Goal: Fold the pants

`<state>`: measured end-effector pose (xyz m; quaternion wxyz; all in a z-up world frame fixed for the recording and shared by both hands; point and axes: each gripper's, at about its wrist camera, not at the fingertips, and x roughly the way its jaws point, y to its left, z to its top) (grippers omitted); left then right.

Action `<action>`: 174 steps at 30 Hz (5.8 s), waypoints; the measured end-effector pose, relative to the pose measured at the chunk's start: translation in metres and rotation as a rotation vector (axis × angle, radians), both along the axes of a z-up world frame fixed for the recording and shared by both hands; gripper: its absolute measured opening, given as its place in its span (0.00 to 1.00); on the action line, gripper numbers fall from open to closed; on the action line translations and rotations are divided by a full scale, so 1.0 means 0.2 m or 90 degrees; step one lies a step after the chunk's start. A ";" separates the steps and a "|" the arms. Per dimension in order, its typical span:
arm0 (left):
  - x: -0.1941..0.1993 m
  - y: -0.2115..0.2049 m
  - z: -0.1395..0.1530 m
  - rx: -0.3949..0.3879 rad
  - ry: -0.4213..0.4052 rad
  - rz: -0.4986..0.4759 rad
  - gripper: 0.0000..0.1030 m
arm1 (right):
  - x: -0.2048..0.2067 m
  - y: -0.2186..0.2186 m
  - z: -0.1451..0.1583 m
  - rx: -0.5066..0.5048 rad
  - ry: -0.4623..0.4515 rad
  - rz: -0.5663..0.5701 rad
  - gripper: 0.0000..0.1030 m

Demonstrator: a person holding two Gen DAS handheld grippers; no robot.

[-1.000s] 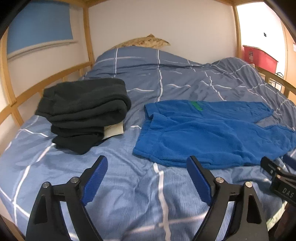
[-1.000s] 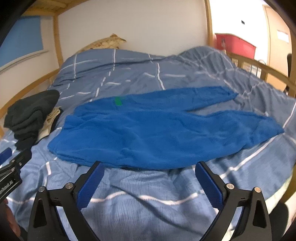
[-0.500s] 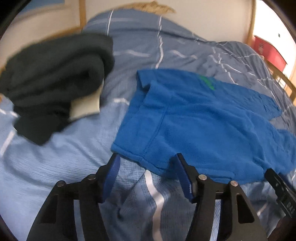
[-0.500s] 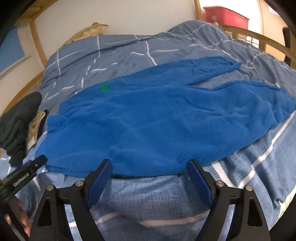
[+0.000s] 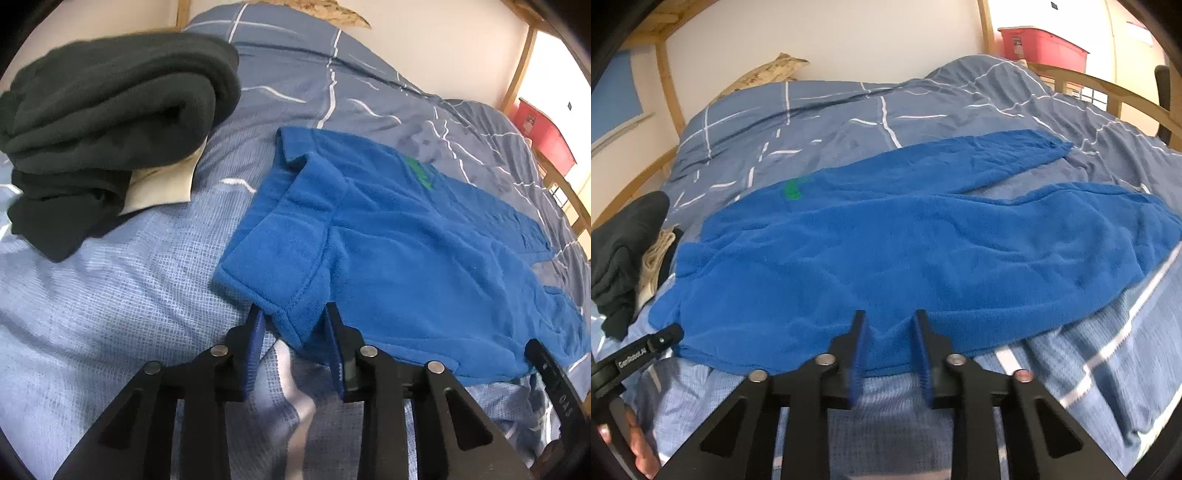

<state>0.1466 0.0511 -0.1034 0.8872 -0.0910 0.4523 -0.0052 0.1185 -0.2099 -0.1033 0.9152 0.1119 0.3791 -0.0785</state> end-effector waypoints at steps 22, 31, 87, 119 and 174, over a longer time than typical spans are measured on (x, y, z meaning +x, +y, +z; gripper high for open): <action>-0.12 -0.11 0.13 0.073 -0.050 0.006 0.19 | -0.17 -0.17 -0.04 0.169 -0.013 -0.026 0.39; -0.12 -0.10 0.12 0.063 -0.046 0.004 0.19 | -0.10 -0.18 -0.12 0.234 0.016 -0.023 0.39; 0.75 -0.10 0.43 -0.004 0.070 0.052 0.18 | 0.97 -0.35 0.34 0.076 0.009 0.019 0.09; 0.78 -0.27 0.63 0.132 -0.044 -0.101 0.61 | 1.05 -0.24 0.51 -0.016 0.064 0.164 0.52; 0.29 -1.42 0.35 0.096 0.023 -0.348 0.66 | 0.24 -0.91 0.26 -0.229 0.140 0.144 0.08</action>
